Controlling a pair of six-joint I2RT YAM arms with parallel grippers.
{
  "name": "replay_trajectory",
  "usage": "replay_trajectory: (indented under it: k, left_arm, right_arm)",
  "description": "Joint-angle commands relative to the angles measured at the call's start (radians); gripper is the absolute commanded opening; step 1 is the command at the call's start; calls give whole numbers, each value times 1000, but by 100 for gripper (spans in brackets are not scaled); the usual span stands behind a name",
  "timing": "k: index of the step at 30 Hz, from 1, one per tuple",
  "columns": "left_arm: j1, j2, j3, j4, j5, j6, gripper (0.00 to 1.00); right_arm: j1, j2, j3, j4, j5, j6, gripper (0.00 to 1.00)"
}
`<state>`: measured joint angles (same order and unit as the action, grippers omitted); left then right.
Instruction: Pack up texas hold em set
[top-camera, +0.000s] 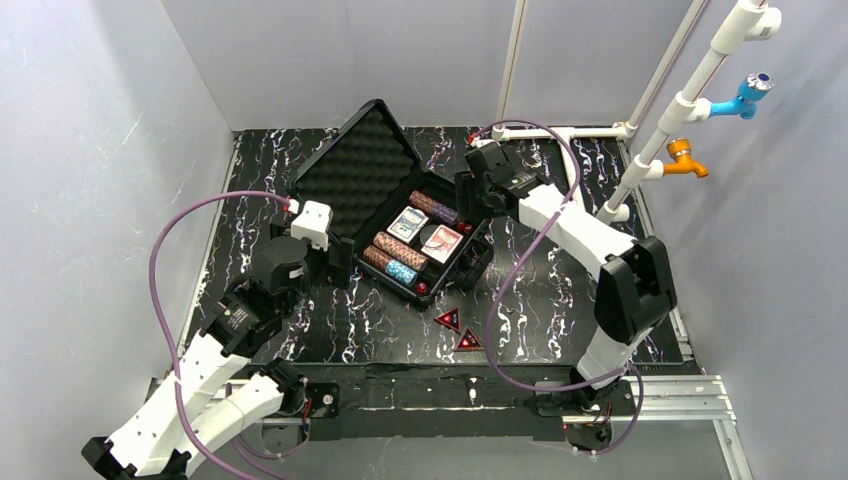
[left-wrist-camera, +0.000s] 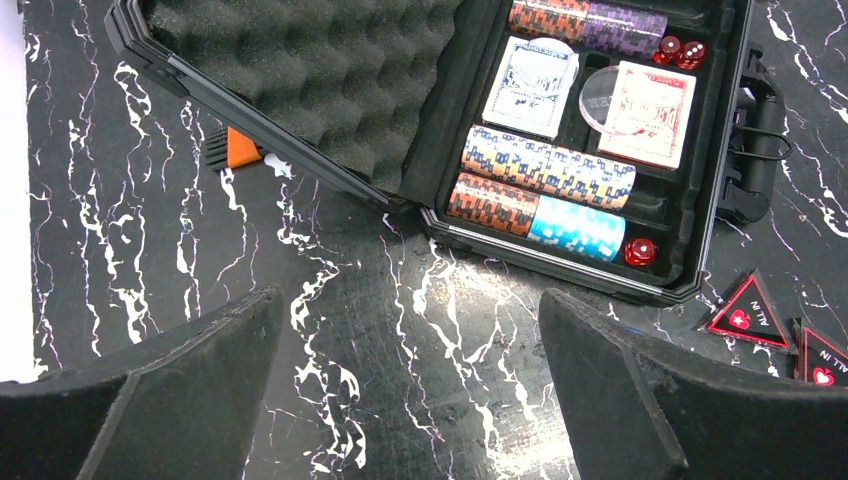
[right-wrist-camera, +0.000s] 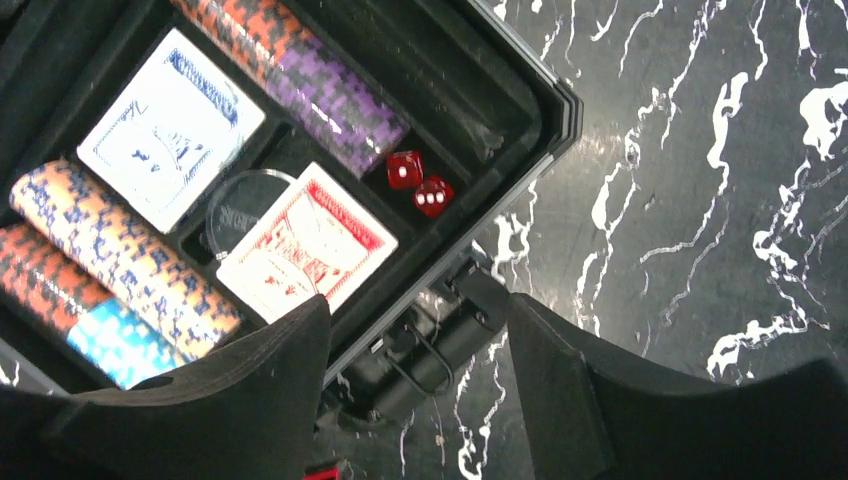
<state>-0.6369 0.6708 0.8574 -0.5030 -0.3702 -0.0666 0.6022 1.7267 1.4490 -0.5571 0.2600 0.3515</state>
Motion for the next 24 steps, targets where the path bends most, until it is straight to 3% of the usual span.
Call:
replay_trajectory:
  k: [1,10,24]
  left_arm:
    - [5,4,-1,0,-3,10,99]
    - [5,6,1,-2,0,8,99]
    - [4,3,3,-5,2,6,99]
  right_arm:
    - [-4,-98,-60,-18,-32,-25,76]
    - [-1,-243,-165,-54,-83,-24,98]
    - [52,-385,-282,-86,-197,-21,98]
